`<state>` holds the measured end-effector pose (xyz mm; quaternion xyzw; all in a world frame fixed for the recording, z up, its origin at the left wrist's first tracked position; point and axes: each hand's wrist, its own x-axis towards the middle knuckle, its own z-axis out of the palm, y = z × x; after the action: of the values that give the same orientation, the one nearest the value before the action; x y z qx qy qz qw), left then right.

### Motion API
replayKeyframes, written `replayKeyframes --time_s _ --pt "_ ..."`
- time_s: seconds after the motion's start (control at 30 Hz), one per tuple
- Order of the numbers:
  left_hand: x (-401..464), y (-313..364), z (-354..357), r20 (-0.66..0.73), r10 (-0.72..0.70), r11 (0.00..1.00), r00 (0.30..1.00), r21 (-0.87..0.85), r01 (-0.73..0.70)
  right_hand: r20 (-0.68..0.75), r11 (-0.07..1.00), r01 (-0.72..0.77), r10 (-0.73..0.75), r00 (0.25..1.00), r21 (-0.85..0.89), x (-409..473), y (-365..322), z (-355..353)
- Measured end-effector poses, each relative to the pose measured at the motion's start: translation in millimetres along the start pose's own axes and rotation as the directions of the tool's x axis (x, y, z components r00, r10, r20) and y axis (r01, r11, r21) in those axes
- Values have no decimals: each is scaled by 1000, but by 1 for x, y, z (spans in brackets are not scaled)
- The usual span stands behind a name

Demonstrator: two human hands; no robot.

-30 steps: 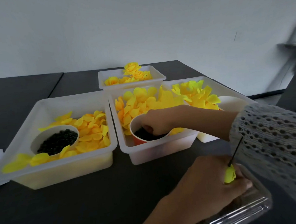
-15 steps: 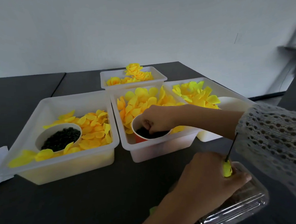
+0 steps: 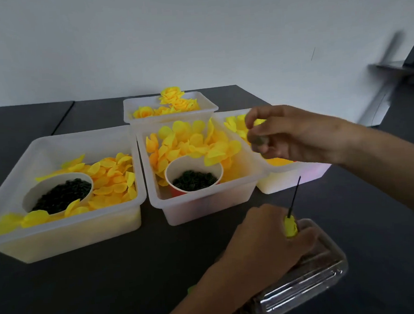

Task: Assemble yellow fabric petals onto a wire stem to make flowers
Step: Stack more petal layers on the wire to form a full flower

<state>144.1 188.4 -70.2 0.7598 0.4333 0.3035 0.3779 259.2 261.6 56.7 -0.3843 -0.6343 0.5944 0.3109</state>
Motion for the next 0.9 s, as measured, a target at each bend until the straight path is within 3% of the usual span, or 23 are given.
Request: replayKeyframes --time_s 0.07,0.17,0.3,0.9 --pt "1 1 -1 15 -10 1000 1000 -3 10 15 991 -26 24 1000 134 -27 -1 -12" --pt "1 1 1 9 -16 1000 1000 -17 17 22 975 -94 91 996 203 -58 3 -18" --pt "0 0 2 -4 -25 999 1000 -21 25 24 964 -157 156 987 215 -75 12 -7" --pt "2 -1 1 38 -25 1000 999 -5 25 -17 960 -127 135 991 248 -73 18 8"
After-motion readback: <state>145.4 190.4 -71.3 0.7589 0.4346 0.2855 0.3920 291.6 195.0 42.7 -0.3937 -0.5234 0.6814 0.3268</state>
